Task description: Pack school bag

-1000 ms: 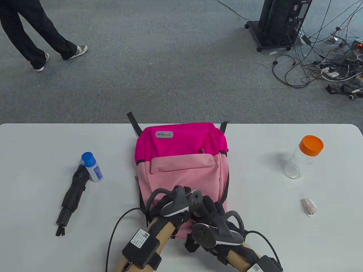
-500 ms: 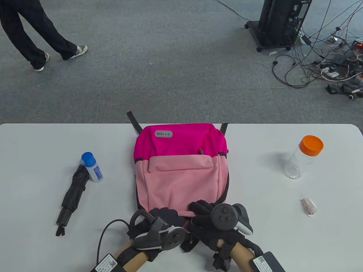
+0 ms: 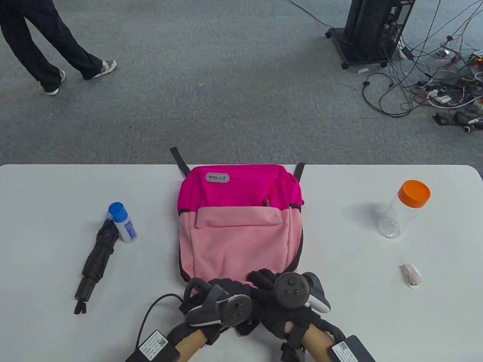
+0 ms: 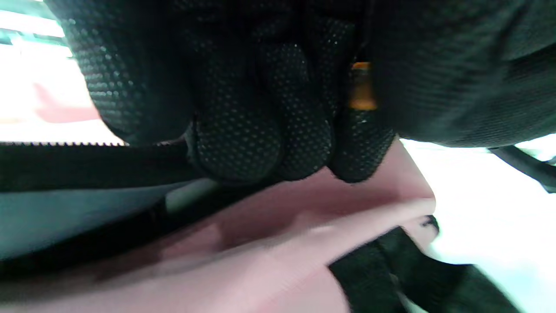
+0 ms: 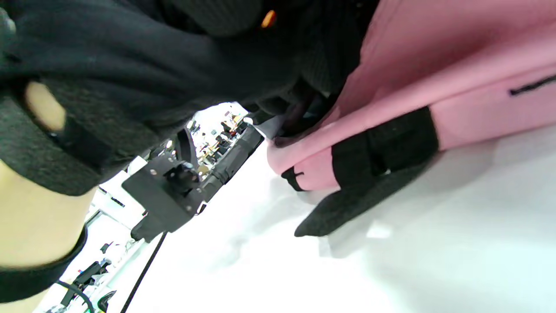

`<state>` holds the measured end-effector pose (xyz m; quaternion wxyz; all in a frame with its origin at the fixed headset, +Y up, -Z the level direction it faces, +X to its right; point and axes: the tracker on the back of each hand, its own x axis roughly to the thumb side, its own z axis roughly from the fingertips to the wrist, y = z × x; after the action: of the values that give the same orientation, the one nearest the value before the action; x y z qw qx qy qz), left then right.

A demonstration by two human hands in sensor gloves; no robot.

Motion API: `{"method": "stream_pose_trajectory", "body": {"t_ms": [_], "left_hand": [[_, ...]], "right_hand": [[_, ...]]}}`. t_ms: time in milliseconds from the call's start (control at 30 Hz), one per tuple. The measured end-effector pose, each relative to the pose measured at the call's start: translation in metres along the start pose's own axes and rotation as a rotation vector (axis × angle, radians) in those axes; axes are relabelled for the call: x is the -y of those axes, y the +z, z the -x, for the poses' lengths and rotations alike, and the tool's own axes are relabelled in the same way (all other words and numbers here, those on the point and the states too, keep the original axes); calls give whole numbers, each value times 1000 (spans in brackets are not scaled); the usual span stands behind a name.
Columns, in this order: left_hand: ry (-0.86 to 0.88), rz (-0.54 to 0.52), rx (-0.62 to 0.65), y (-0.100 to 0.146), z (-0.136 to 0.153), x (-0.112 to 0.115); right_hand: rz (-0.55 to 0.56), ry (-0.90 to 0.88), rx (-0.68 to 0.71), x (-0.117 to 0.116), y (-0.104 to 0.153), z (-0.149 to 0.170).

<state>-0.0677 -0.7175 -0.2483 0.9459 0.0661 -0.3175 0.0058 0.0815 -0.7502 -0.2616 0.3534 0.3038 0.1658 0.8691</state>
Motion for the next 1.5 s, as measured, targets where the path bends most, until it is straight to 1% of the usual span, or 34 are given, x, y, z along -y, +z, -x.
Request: {"method": "stream_pose_trajectory", "body": {"t_ms": [33,100,167,233,300,333,433,467,533,567,600,633,700,767,833,900,933,967,1033,1133,1200,1267,1333,1400,1500], "left_hand": [[-16,-1,19,0,0,0],[-16,62,18,-2,0,-1],[32,85,26,1,2,-3],[52,65,14,7,5,-6],[60,71,8,11,8,-9],[77,86,8,12,9,-9],[104,94,0,15,11,-7],[110,90,3,15,11,-6],[136,93,8,15,11,-5],[151,97,16,15,10,-5],[157,94,21,14,9,-5],[152,93,21,13,8,-7],[139,102,20,12,7,-11],[139,110,22,12,7,-14],[115,126,3,15,7,-14],[17,107,-35,22,8,-19],[-27,110,-52,28,10,-22],[-51,122,-65,33,13,-25],[-85,129,-124,47,28,-30],[-50,168,-255,66,65,-36],[-1,199,-370,75,97,-35],[39,239,-438,76,116,-30],[74,271,-472,70,130,-21],[75,277,-475,61,136,-16],[79,288,-448,53,133,-22]], "right_hand": [[1,18,-6,-1,0,0],[8,104,13,1,2,0],[32,180,16,15,5,-3],[110,275,36,30,12,-6],[182,322,63,41,18,-6],[210,308,69,44,21,-6],[370,217,88,56,30,-7],[385,211,94,57,31,-8],[322,261,102,51,30,-11],[255,333,98,44,26,-12],[219,398,82,37,23,-13],[191,513,63,27,18,-14],[200,684,42,14,10,-15],[212,764,5,8,3,-14],[273,715,27,8,1,-13],[301,748,37,9,1,-15],[319,773,40,10,2,-15],[314,772,32,11,2,-15],[316,728,25,13,3,-13],[293,731,7,18,6,-11],[274,681,-7,20,7,-10],[248,662,-21,20,9,-12],[225,667,-28,20,11,-13],[217,682,-32,20,12,-14],[206,689,-61,25,15,-12]]}}
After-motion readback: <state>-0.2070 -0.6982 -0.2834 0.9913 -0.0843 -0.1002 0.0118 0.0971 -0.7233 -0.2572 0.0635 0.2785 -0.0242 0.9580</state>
